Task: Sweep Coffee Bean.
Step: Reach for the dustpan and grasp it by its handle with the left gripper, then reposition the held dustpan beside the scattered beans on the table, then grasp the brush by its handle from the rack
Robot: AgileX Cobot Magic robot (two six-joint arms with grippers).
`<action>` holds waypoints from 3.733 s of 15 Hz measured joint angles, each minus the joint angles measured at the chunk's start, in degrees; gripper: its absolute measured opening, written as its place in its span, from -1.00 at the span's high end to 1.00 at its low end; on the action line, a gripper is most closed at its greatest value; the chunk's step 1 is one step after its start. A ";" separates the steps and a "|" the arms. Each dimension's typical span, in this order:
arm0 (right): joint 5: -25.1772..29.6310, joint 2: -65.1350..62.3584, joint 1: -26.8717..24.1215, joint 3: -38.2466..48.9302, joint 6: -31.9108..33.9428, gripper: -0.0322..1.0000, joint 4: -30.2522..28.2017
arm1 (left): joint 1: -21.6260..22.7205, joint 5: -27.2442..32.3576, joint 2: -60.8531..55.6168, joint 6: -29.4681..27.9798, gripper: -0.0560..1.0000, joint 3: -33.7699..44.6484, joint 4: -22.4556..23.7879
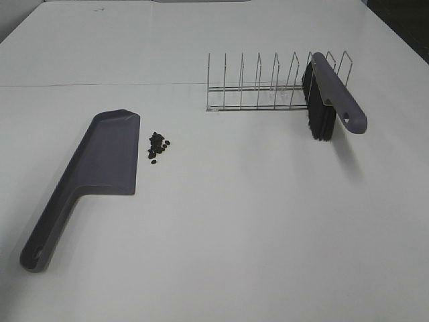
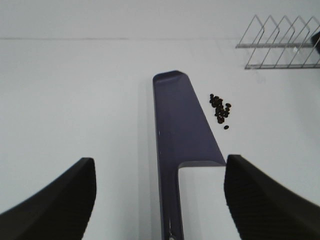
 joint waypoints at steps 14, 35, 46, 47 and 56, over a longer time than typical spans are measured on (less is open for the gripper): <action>0.00 0.00 0.00 0.00 0.00 -0.52 0.00 | -6.53 9.00 48.87 -7.05 -0.36 -14.90 2.98; 0.00 0.00 0.00 0.00 0.00 -0.52 0.06 | -12.89 9.28 68.87 -22.00 0.38 -25.04 14.61; 0.00 0.00 0.00 0.00 0.00 -0.52 0.06 | -12.89 9.74 57.87 -23.95 0.38 -25.04 14.61; 0.00 0.00 0.00 0.00 0.00 -0.52 0.06 | -12.89 9.80 57.87 -23.95 0.38 -25.04 14.61; -24.98 22.23 0.00 -2.06 0.00 -0.52 3.44 | -12.89 9.85 57.87 -23.78 0.38 -25.04 14.61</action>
